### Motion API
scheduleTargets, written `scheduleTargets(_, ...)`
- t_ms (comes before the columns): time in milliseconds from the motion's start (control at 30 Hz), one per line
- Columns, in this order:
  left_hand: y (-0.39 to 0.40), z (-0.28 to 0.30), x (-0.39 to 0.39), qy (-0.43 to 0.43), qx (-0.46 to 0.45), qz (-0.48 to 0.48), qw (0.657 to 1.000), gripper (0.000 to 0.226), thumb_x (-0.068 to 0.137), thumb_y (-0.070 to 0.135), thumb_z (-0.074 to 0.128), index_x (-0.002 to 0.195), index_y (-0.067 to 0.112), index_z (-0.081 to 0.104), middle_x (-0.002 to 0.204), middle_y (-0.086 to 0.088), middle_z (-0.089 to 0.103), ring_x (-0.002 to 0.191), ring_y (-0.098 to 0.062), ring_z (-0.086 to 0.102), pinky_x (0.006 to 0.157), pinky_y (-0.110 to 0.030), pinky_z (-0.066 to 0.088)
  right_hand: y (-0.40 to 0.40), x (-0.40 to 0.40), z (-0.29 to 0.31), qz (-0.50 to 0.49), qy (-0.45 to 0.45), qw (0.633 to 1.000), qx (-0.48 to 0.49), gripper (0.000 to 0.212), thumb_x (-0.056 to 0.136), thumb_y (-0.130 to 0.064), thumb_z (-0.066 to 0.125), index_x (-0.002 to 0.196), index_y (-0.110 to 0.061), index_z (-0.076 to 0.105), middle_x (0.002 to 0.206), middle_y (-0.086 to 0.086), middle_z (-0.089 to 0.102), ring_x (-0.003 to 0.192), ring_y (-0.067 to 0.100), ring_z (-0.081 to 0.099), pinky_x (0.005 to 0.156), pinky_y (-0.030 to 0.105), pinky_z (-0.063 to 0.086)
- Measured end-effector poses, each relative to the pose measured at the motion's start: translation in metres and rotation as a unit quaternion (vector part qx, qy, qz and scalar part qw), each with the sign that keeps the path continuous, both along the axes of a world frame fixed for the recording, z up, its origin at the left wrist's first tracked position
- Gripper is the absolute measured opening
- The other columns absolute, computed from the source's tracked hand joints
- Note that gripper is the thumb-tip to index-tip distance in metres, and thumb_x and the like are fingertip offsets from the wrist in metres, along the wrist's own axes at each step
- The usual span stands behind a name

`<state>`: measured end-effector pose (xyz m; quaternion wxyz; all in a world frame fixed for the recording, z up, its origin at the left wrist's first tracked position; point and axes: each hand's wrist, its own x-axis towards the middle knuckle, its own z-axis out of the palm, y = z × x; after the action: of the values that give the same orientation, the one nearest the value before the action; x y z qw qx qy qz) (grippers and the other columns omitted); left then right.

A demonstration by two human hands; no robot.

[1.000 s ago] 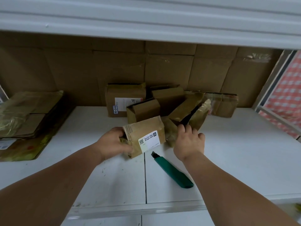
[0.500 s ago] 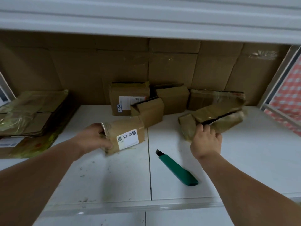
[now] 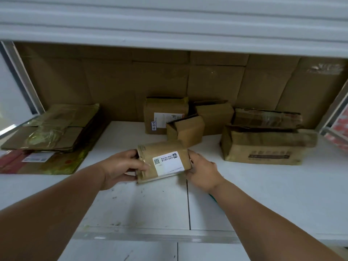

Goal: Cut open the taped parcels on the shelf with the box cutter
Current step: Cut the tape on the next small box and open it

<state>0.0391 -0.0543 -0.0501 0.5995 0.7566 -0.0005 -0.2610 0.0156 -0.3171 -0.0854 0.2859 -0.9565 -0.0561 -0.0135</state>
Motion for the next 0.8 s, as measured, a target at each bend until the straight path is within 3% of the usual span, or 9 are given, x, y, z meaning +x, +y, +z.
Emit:
scheduleTargets(133, 0.007, -0.005, -0.002, 0.016, -0.023, 0.062, 0.998, 0.037, 0.086, 0.037, 0.067, 0.119, 0.024, 0.060, 0.116, -0.004, 0.070, 0.098, -0.029, 0.071, 0.090, -0.048, 0.054, 0.010, -0.004, 0.008, -0.024, 0.044, 0.980, 0.192, 0.041, 0.090, -0.026, 0.065, 0.129, -0.028, 0.052, 0.107, -0.007, 0.069, 0.101, 0.015, 0.064, 0.091, 0.033, 0.052)
scheduleTargets(200, 0.010, -0.006, -0.005, 0.033, -0.035, 0.074, 0.996, 0.041, 0.088, 0.047, 0.062, 0.121, 0.023, 0.056, 0.119, -0.006, 0.068, 0.095, -0.036, 0.071, 0.088, -0.053, 0.055, 0.011, -0.004, 0.013, -0.047, 0.061, 0.973, 0.215, 0.040, 0.090, -0.028, 0.067, 0.127, -0.028, 0.051, 0.100, -0.004, 0.071, 0.096, 0.013, 0.066, 0.079, 0.024, 0.050)
scheduleTargets(267, 0.011, -0.005, -0.008, 0.054, -0.034, 0.080, 0.995, 0.044, 0.091, 0.054, 0.055, 0.123, 0.024, 0.053, 0.120, -0.009, 0.066, 0.093, -0.039, 0.071, 0.084, -0.053, 0.056, 0.011, -0.004, 0.015, -0.072, 0.073, 0.963, 0.249, 0.024, 0.090, -0.026, 0.068, 0.112, -0.022, 0.058, 0.098, 0.000, 0.072, 0.092, 0.012, 0.067, 0.066, 0.018, 0.045)
scheduleTargets(333, 0.012, -0.004, -0.010, 0.053, 0.007, 0.097, 0.994, 0.048, 0.093, 0.060, 0.046, 0.124, 0.024, 0.050, 0.119, -0.011, 0.064, 0.089, -0.037, 0.072, 0.078, -0.049, 0.057, 0.010, -0.005, 0.017, -0.084, 0.085, 0.951, 0.284, 0.007, 0.090, -0.018, 0.068, 0.097, -0.018, 0.065, 0.097, 0.002, 0.073, 0.086, 0.011, 0.066, 0.057, 0.012, 0.044)
scheduleTargets(400, 0.011, -0.005, -0.012, 0.025, 0.080, 0.118, 0.989, 0.048, 0.095, 0.062, 0.041, 0.124, 0.024, 0.046, 0.114, -0.009, 0.064, 0.086, -0.033, 0.072, 0.075, -0.044, 0.058, 0.010, -0.008, 0.018, -0.076, 0.098, 0.947, 0.297, 0.007, 0.089, -0.009, 0.068, 0.086, -0.015, 0.066, 0.092, 0.004, 0.073, 0.080, 0.012, 0.065, 0.056, 0.009, 0.043)
scheduleTargets(533, 0.010, -0.005, -0.013, -0.091, 0.191, 0.135, 0.968, 0.031, 0.100, 0.051, 0.040, 0.123, 0.030, 0.041, 0.112, -0.006, 0.061, 0.089, -0.024, 0.065, 0.067, -0.036, 0.056, 0.013, -0.015, 0.018, -0.064, 0.103, 0.947, 0.296, 0.014, 0.087, -0.006, 0.071, 0.078, -0.016, 0.067, 0.080, 0.002, 0.071, 0.073, 0.013, 0.063, 0.065, 0.016, 0.048)
scheduleTargets(667, 0.006, -0.003, -0.009, -0.377, 0.346, 0.041, 0.858, 0.026, 0.103, 0.037, 0.037, 0.123, 0.032, 0.054, 0.117, 0.002, 0.056, 0.092, -0.011, 0.056, 0.075, -0.030, 0.049, 0.018, -0.017, 0.018, -0.081, 0.080, 0.959, 0.259, 0.013, 0.088, -0.012, 0.072, 0.077, -0.017, 0.068, 0.093, 0.006, 0.073, 0.088, 0.022, 0.070, 0.085, 0.030, 0.056)
scheduleTargets(733, -0.001, -0.001, -0.011, -0.405, 0.370, -0.050, 0.835, 0.031, 0.100, 0.049, 0.037, 0.123, 0.038, 0.055, 0.118, 0.010, 0.053, 0.096, -0.006, 0.053, 0.078, -0.027, 0.049, 0.018, -0.018, 0.017, -0.080, 0.081, 0.959, 0.261, 0.010, 0.088, -0.010, 0.071, 0.080, -0.014, 0.068, 0.094, 0.006, 0.074, 0.088, 0.020, 0.070, 0.084, 0.029, 0.057)
scheduleTargets(800, -0.005, -0.003, -0.012, -0.382, 0.382, -0.104, 0.835, 0.040, 0.091, 0.058, 0.052, 0.128, 0.042, 0.050, 0.119, 0.015, 0.050, 0.100, -0.005, 0.052, 0.077, -0.023, 0.047, 0.017, -0.019, 0.017, -0.067, 0.088, 0.957, 0.267, 0.011, 0.089, -0.002, 0.066, 0.085, -0.012, 0.070, 0.092, 0.007, 0.075, 0.082, 0.016, 0.068, 0.077, 0.024, 0.055)
